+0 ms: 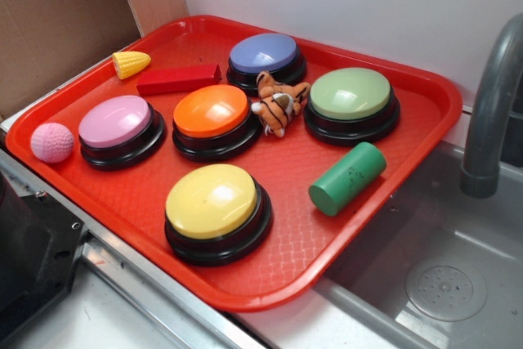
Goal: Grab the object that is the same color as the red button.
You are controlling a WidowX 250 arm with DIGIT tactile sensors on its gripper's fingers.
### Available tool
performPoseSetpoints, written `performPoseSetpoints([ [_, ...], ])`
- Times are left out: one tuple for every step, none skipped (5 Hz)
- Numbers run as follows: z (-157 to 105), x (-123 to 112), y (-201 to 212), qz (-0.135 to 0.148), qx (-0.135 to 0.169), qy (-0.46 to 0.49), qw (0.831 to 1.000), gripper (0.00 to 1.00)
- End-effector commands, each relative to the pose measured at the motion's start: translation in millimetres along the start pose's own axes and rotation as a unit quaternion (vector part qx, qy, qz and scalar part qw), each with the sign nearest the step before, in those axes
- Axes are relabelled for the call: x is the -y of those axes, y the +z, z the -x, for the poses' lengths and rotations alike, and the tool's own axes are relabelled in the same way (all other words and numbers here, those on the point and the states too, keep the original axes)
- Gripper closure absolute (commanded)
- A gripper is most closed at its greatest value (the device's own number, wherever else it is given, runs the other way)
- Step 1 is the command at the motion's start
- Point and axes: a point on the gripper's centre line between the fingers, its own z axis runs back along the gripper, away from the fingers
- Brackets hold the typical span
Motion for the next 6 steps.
performPoseSetpoints([
  [0,0,0,0.0,0.0,0.0,1.0,0.0],
  [-9,-14,-10,0.007,0.002,-0.009,1.0,0.0],
  [-31,-29,-25,-0.01,0.015,-0.066,0.998,0.0],
  [-54,-42,-41,-0.012,0.033,-0.121,0.992,0.0],
  [-84,-61,-63,-0.015,0.05,-0.201,0.978,0.0],
  [-109,-83,-86,0.004,0.064,-0.23,0.971,0.0],
])
